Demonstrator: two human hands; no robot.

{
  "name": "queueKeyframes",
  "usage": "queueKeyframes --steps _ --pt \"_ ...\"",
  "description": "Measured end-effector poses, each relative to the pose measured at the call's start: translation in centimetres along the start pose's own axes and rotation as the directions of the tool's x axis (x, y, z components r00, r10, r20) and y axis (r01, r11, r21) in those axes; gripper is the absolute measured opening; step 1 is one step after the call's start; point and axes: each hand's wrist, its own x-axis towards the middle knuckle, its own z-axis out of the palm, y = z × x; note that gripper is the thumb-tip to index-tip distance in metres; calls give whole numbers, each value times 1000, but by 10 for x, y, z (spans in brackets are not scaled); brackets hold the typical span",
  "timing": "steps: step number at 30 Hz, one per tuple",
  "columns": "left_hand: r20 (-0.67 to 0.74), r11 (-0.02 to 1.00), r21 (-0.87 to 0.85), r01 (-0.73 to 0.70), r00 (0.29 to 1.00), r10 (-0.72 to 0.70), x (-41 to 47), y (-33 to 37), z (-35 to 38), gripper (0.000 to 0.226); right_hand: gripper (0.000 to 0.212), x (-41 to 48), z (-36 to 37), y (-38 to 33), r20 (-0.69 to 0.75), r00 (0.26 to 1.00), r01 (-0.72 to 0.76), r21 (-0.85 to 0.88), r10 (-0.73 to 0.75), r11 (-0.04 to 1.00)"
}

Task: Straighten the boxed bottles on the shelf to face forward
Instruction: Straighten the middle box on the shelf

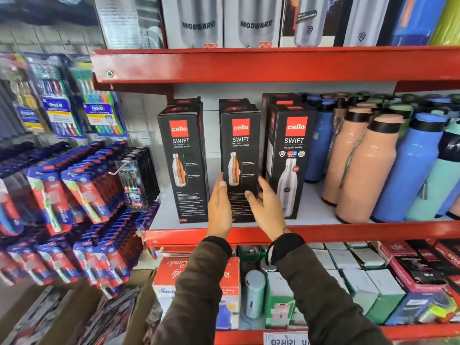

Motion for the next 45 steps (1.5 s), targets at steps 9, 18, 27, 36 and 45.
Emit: queueKeyframes --steps 9,18,27,36,45 --pt "-91 984 -154 -84 993 71 -11 7 -15 39 71 -3 -2 -13 -93 996 19 25 -16 1000" --pt "-133 972 -37 -234 965 227 -9 3 -22 33 86 1 4 -15 -160 987 4 54 4 999" --pt "1 977 176 -122 992 124 17 -10 -20 44 82 6 -4 -9 -21 999 40 148 -37 988" --pt "-100 975 185 -125 984 145 10 -18 -17 19 77 6 -5 -6 59 997 34 147 -43 989" --pt "-140 973 208 -100 981 131 11 -25 -13 29 61 6 2 0 58 997 42 56 -46 998"
